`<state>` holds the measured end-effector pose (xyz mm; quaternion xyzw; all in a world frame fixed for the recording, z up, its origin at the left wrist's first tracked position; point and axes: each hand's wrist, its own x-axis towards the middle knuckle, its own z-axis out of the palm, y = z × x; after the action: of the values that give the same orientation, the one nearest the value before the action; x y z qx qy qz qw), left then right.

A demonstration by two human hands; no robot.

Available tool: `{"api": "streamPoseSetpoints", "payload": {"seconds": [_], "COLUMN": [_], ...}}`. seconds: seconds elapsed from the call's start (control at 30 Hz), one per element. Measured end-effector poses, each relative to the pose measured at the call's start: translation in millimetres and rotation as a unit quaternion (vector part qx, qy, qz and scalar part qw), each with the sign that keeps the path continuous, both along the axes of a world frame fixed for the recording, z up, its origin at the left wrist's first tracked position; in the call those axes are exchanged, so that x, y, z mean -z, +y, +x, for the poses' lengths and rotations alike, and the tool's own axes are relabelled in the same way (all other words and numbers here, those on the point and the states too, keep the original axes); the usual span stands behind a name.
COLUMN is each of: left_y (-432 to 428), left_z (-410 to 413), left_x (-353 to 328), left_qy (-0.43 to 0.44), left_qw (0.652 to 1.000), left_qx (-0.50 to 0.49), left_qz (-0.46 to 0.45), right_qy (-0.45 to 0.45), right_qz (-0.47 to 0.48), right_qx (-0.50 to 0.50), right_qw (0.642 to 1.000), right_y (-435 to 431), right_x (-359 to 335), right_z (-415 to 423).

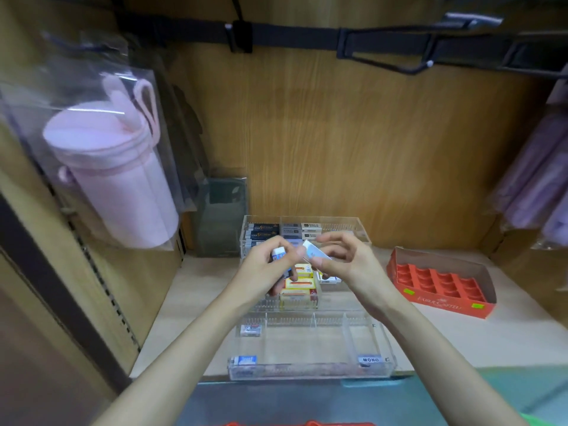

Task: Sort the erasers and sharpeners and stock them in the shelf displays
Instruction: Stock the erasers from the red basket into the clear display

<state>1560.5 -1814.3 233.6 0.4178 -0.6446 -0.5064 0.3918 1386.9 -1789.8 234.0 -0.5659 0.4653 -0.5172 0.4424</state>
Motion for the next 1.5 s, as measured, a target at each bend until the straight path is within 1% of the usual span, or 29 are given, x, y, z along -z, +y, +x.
{"api": "streamPoseSetpoints", "payload": {"seconds": [0.1, 0.2, 0.23, 0.3, 0.33, 0.37, 0.47, 0.57, 0.6, 0.67, 0.77, 0.83, 0.9, 1.0, 1.1, 1.23, 1.3, 1.4, 1.47, 1.5], "left_y": [9.9, 20.7, 25.4, 35.1, 39.8, 43.8, 50.4, 54.6, 56.2, 57.7, 55.3, 54.1, 54.4, 54.6, 54.0, 52.8, 52.6, 54.5, 57.7, 59.8], "left_z": [4.6, 4.8, 3.4, -2.1, -6.3, -10.9, -23.6, -28.9, -29.8, -31.9, -33.1, -32.0, -29.6, -26.2, -24.5, -23.4, -23.3, -23.7, -24.1, -24.3], "left_x": [-1.5, 1.9, 4.1, 10.9, 15.5, 20.9, 41.1, 62.7, 69.6, 81.0, 93.1, 97.8, 99.8, 103.1, 106.5, 111.2, 112.7, 113.2, 111.7, 110.5], "left_qy": [-0.021, -0.001, 0.012, 0.03, 0.034, 0.039, 0.089, 0.123, 0.123, 0.12, 0.109, 0.102, 0.094, 0.088, 0.086, 0.089, 0.09, 0.089, 0.087, 0.088], "left_qw": [0.999, 0.998, 0.998, 0.998, 0.997, 0.996, 0.985, 0.974, 0.974, 0.971, 0.967, 0.97, 0.974, 0.977, 0.977, 0.975, 0.972, 0.972, 0.973, 0.974], "left_qx": [0.031, 0.036, 0.03, 0.019, 0.018, 0.018, 0.018, 0.008, 0.004, -0.003, -0.02, -0.027, -0.029, -0.033, -0.038, -0.044, -0.06, -0.071, -0.07, -0.071], "left_qz": [0.015, 0.047, 0.052, 0.058, 0.064, 0.075, 0.148, 0.188, 0.192, 0.208, 0.228, 0.218, 0.203, 0.19, 0.189, 0.198, 0.206, 0.207, 0.2, 0.198], "right_qy": [0.019, 0.06, 0.094, 0.204, 0.242, 0.257, 0.259, 0.304, 0.334, 0.415, 0.509, 0.553, 0.578, 0.616, 0.604, 0.592, 0.578, 0.543, 0.508, 0.475], "right_qz": [-0.019, -0.039, -0.053, -0.11, -0.137, -0.152, -0.123, -0.043, -0.018, 0.015, 0.028, 0.025, 0.024, 0.053, 0.11, 0.158, 0.176, 0.142, 0.085, 0.056], "right_qx": [-0.005, -0.039, -0.038, -0.002, 0.018, 0.033, 0.066, 0.102, 0.114, 0.121, 0.086, 0.068, 0.067, 0.054, 0.039, 0.006, 0.01, 0.073, 0.125, 0.148], "right_qw": [1.0, 0.997, 0.993, 0.973, 0.96, 0.954, 0.956, 0.946, 0.935, 0.902, 0.856, 0.83, 0.813, 0.784, 0.788, 0.79, 0.797, 0.825, 0.848, 0.866], "right_y": [12.4, 26.9, 31.7, 40.4, 43.7, 47.0, 53.2, 57.0, 58.0, 58.8, 54.6, 47.1, 38.9, 29.7, 23.7, 17.7, 18.7, 25.3, 32.4, 37.1], "right_x": [-5.2, -3.4, -0.2, 8.1, 12.7, 16.8, 34.3, 63.1, 75.6, 99.8, 124.9, 131.9, 134.8, 138.0, 140.1, 134.6, 135.1, 133.8, 122.6, 114.2], "right_z": [0.7, 1.9, 1.0, -3.3, -7.4, -12.5, -36.3, -65.5, -74.7, -88.7, -95.0, -93.7, -92.5, -92.1, -93.5, -92.3, -91.9, -92.4, -87.7, -81.1]}}
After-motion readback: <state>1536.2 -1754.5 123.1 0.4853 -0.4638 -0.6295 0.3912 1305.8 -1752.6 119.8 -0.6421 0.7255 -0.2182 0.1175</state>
